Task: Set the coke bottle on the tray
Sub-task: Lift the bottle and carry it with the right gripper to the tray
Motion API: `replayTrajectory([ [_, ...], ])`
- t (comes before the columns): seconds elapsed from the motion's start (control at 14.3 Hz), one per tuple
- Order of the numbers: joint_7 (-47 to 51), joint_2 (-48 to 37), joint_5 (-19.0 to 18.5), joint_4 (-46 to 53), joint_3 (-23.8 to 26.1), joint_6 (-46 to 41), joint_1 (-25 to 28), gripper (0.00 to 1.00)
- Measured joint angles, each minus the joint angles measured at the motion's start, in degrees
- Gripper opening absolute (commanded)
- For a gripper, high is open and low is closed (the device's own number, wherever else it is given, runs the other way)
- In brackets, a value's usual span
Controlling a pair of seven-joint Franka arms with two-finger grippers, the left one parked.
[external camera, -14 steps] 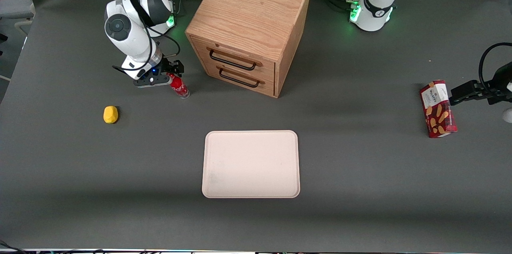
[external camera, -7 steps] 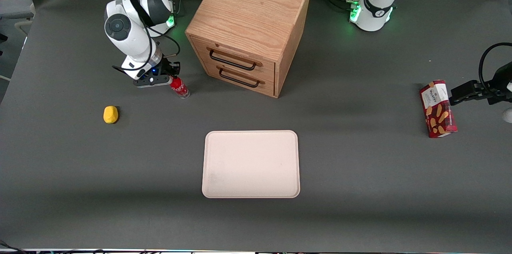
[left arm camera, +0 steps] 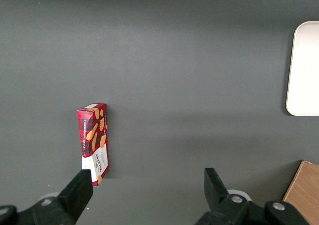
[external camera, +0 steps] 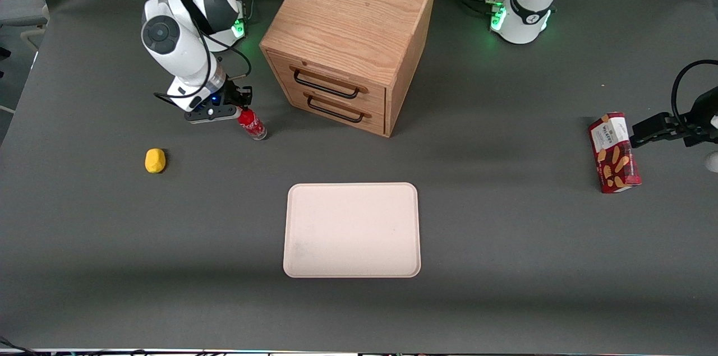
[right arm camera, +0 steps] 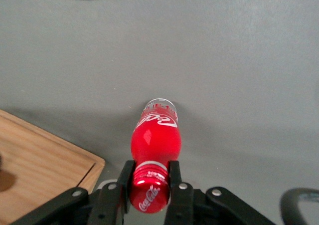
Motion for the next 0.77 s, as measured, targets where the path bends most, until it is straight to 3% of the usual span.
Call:
replayTrajectory([
  [0.42, 0.0, 1.6, -3.2, 21.3, -0.8, -18.6, -1.8, 0.00],
  [0.77, 0.0, 14.6, -7.3, 47.3, -1.1, -32.2, -2.5, 0.00],
])
